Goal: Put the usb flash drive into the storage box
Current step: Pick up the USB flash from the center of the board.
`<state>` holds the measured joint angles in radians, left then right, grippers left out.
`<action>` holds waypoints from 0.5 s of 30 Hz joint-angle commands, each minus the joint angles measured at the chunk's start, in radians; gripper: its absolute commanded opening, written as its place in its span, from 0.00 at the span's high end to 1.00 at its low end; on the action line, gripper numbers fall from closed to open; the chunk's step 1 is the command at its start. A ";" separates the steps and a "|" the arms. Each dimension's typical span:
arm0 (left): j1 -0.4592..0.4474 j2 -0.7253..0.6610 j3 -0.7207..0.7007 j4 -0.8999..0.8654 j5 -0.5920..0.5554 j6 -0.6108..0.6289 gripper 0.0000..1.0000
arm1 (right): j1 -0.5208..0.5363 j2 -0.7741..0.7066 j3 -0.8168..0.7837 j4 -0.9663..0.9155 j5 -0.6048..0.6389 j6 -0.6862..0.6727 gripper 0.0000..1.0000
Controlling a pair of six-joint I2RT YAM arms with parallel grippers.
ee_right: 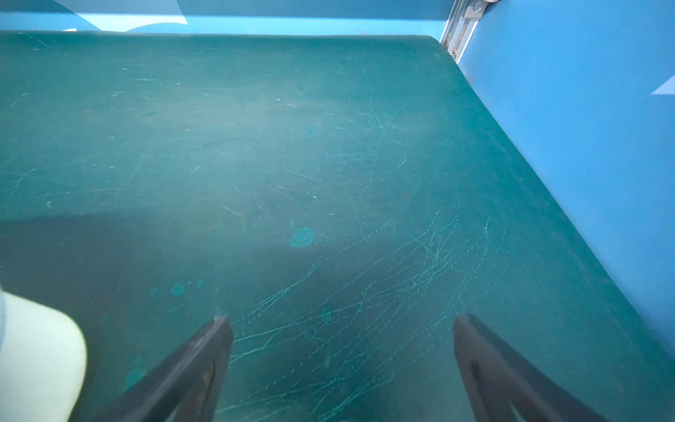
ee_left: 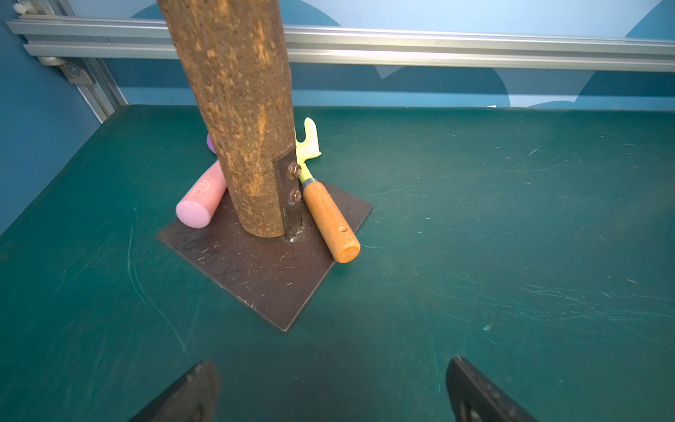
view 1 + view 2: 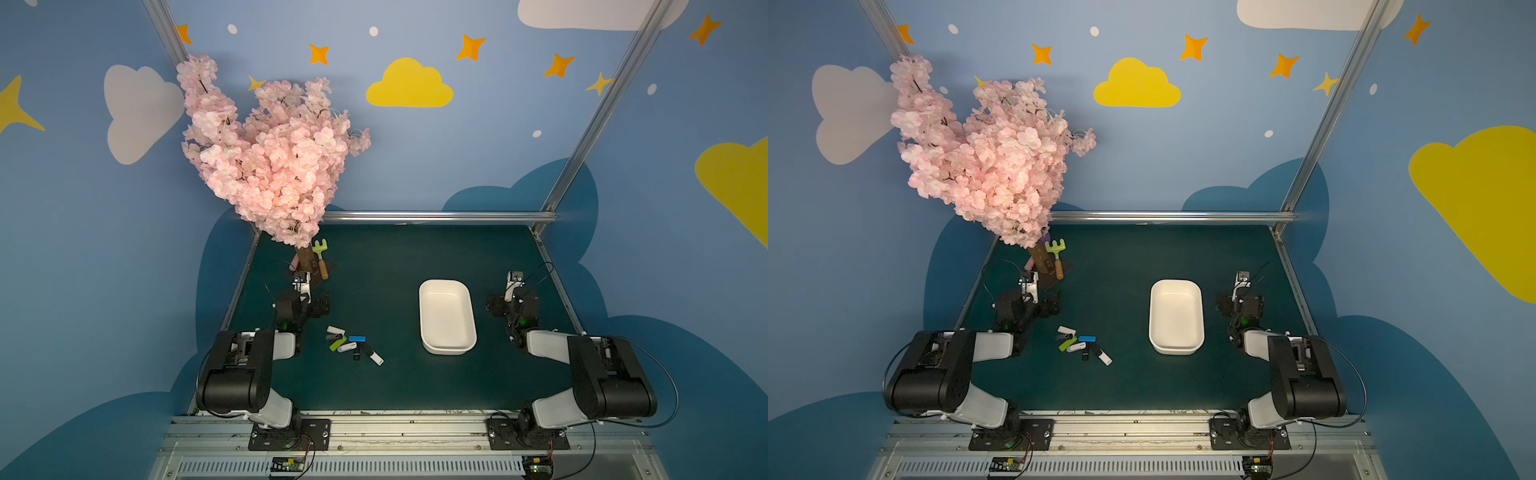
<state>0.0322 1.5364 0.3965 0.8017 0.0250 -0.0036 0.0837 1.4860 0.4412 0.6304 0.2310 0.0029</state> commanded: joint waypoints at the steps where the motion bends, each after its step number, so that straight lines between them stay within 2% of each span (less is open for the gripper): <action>1: -0.014 -0.016 0.009 0.004 -0.054 0.000 0.00 | -0.004 -0.016 0.011 -0.004 -0.015 0.008 0.02; 4: -0.073 -0.138 0.058 -0.174 -0.169 0.030 0.00 | 0.007 -0.019 0.015 -0.011 -0.003 -0.003 0.02; 6: -0.117 -0.230 0.073 -0.266 -0.200 0.055 0.00 | 0.028 -0.047 0.017 -0.030 0.027 -0.012 0.02; 8: -0.142 -0.331 0.053 -0.303 -0.211 0.017 0.00 | 0.054 -0.119 0.023 -0.059 0.087 -0.033 0.02; 10: -0.152 -0.439 0.043 -0.372 -0.241 -0.083 0.00 | 0.095 -0.243 0.073 -0.208 0.184 -0.016 0.02; 13: -0.160 -0.560 0.069 -0.548 -0.327 -0.264 0.00 | 0.081 -0.382 0.162 -0.436 0.087 0.112 0.02; 14: -0.160 -0.590 0.080 -0.608 -0.331 -0.308 0.00 | 0.079 -0.414 0.174 -0.470 0.082 0.193 0.02; 15: -0.159 -0.618 0.084 -0.654 -0.317 -0.352 0.00 | 0.074 -0.445 0.186 -0.520 0.100 0.349 0.02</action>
<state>-0.1246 0.9699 0.4595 0.3710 -0.2321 -0.1772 0.1684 1.1141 0.5808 0.3084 0.3149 0.1150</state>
